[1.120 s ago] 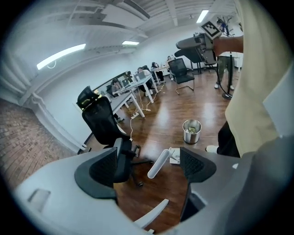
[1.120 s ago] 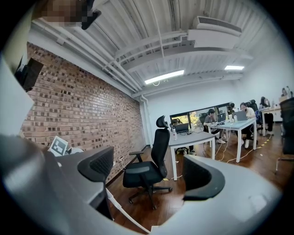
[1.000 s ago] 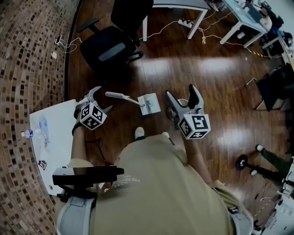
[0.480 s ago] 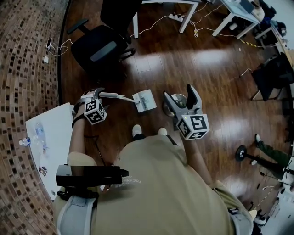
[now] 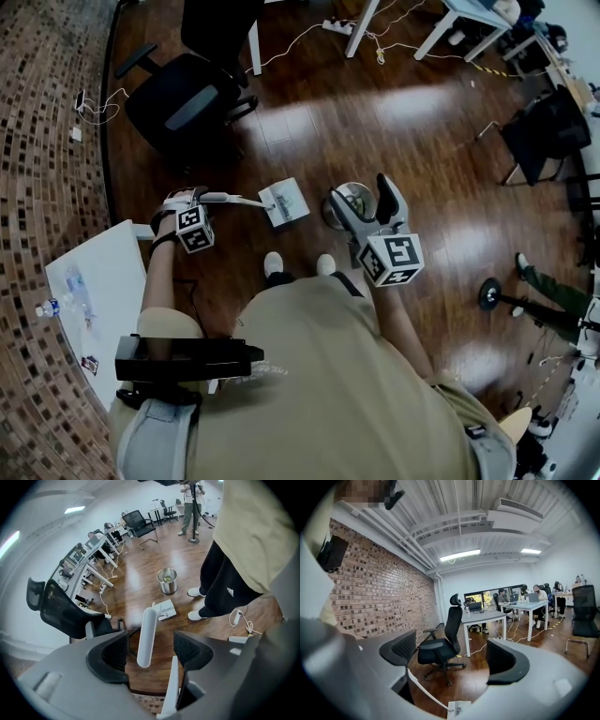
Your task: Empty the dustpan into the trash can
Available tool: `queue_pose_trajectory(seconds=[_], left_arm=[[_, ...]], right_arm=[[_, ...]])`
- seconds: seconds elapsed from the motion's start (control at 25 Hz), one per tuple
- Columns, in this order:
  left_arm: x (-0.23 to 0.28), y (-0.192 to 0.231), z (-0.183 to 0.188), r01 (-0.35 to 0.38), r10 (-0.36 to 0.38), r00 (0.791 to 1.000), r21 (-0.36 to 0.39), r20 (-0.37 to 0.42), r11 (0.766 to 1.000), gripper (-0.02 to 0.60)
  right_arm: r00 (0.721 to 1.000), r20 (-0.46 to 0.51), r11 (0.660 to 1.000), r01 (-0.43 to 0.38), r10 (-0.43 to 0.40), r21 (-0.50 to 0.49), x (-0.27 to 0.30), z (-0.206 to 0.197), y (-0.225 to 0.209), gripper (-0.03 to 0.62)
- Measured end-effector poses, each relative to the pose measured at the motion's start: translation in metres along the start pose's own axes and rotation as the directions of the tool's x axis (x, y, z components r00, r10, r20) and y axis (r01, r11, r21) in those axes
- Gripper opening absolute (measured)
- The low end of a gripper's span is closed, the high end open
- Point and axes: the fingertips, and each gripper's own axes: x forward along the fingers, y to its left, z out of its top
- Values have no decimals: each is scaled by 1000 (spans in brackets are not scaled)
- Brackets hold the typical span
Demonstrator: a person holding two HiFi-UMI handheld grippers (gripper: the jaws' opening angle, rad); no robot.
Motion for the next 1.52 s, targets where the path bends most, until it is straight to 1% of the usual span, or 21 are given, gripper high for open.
queue_pose_trajectory(seconds=[0.08, 0.28, 0.44, 0.6, 0.72, 0.8, 0.88, 0.92, 1.08, 1.2, 1.24, 1.28, 1.4, 1.44, 1.52], left_arm=[[11, -2, -4, 11, -11, 1000, 25, -17, 1000, 282], [31, -1, -3, 24, -23, 1000, 28, -13, 999, 267], [46, -3, -5, 40, -39, 999, 59, -29, 997, 264], [61, -6, -10, 77, -74, 996, 64, -48, 995, 264], [74, -5, -13, 90, -86, 994, 54, -68, 994, 246], [82, 0, -14, 78, -76, 994, 19, -74, 997, 196], [86, 7, -13, 65, -67, 995, -32, -70, 997, 170], [87, 9, -12, 64, -67, 995, -44, -67, 997, 162], [96, 5, -3, 90, -91, 993, -17, -70, 996, 112], [105, 0, -2, 97, -94, 992, 36, -81, 995, 44], [106, 1, 0, 91, -87, 994, 46, -71, 995, 28], [107, 3, 2, 77, -74, 996, 47, -59, 996, 28], [107, 12, 18, -11, 13, 999, 51, -33, 999, 27], [108, 13, 24, -43, 45, 999, 59, -29, 997, 17], [109, 13, 34, -83, 85, 996, 77, -31, 994, 2]], right_arm=[[1000, -3, 1000, 8, -8, -1, -2, -2, 0, 475], [1000, -16, 1000, 22, -22, 1, -8, -7, -1, 475], [999, -25, 999, 36, -36, 3, -14, -10, -1, 474], [998, -34, 999, 53, -53, 4, -20, -14, -2, 474], [997, -37, 998, 65, -65, 3, -24, -15, -6, 472], [996, -39, 997, 76, -76, 1, -27, -15, -9, 472], [996, -41, 996, 85, -85, 0, -30, -14, -12, 472], [995, -42, 996, 91, -90, 1, -31, -14, -13, 472], [993, -44, 994, 110, -110, 3, -34, -15, -20, 471], [993, -48, 994, 112, -112, 0, -34, -16, -20, 471], [992, -51, 994, 113, -113, 0, -34, -17, -19, 471], [992, -56, 993, 114, -114, 1, -35, -18, -19, 471], [991, -66, 993, 118, -117, 7, -36, -22, -21, 471], [991, -65, 993, 117, -116, 9, -35, -22, -21, 471], [992, -58, 993, 114, -113, 12, -33, -21, -21, 471]])
